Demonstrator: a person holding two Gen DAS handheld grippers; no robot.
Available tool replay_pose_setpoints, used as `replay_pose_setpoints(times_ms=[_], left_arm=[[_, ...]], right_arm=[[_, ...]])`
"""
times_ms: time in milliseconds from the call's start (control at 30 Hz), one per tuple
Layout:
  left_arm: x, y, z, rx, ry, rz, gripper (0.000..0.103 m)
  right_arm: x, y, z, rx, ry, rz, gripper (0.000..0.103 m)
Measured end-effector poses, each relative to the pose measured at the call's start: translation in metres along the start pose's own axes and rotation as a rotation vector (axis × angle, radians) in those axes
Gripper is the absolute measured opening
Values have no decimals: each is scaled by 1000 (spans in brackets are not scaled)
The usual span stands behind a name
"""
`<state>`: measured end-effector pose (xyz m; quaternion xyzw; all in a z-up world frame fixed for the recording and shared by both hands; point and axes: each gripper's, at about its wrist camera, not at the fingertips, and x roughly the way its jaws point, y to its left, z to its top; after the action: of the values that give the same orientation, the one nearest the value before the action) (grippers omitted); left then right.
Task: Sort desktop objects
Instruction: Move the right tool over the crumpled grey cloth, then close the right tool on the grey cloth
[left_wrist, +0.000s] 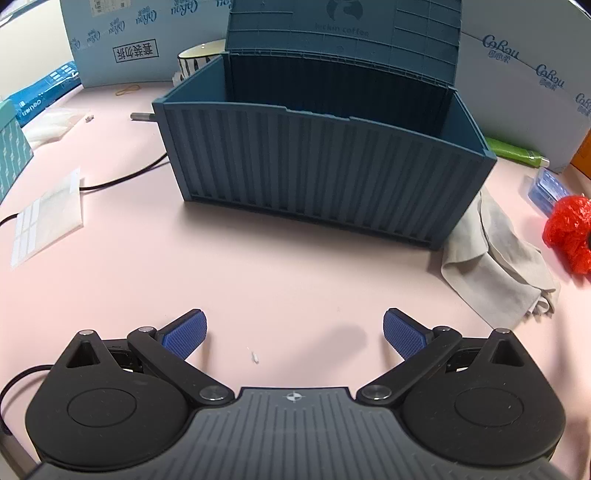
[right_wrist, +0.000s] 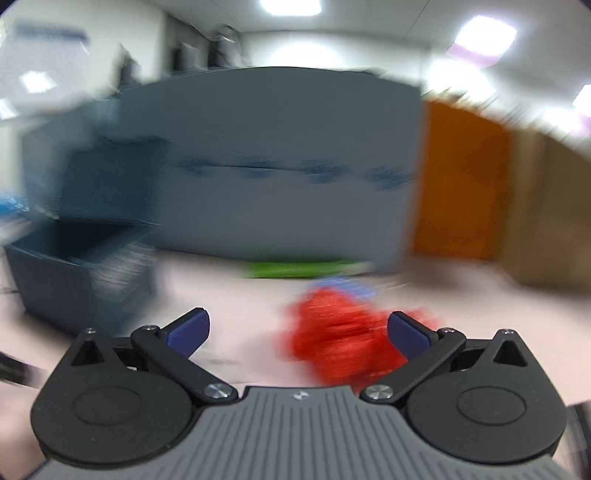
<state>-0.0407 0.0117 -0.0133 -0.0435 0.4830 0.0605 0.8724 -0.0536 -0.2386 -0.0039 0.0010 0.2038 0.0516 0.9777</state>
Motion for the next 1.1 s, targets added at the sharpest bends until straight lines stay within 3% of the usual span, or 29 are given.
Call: replay_pose_setpoints(times_ms=[167, 300, 600, 833, 867, 933, 1000, 1100], left_arm=[[-1, -1, -4, 10, 3, -11, 102], [-1, 3, -5, -2, 11, -7, 102], [-2, 9, -4, -12, 13, -3, 102], [0, 16, -2, -26, 15, 13, 102], [1, 18, -2, -30, 17, 16, 102], [1, 20, -2, -37, 20, 20, 102], [2, 20, -2, -39, 20, 22, 102], [2, 19, -1, -36, 22, 21, 102]], right_arm=[[12, -4, -8, 104, 134, 97, 103], [18, -3, -15, 152, 193, 95, 103], [22, 15, -17, 149, 237, 177, 103], [31, 17, -21, 158, 269, 159, 100], [32, 17, -21, 154, 269, 152, 95], [32, 18, -21, 132, 264, 115, 61], [32, 18, -21, 115, 263, 102, 48], [31, 14, -21, 125, 258, 116, 19]])
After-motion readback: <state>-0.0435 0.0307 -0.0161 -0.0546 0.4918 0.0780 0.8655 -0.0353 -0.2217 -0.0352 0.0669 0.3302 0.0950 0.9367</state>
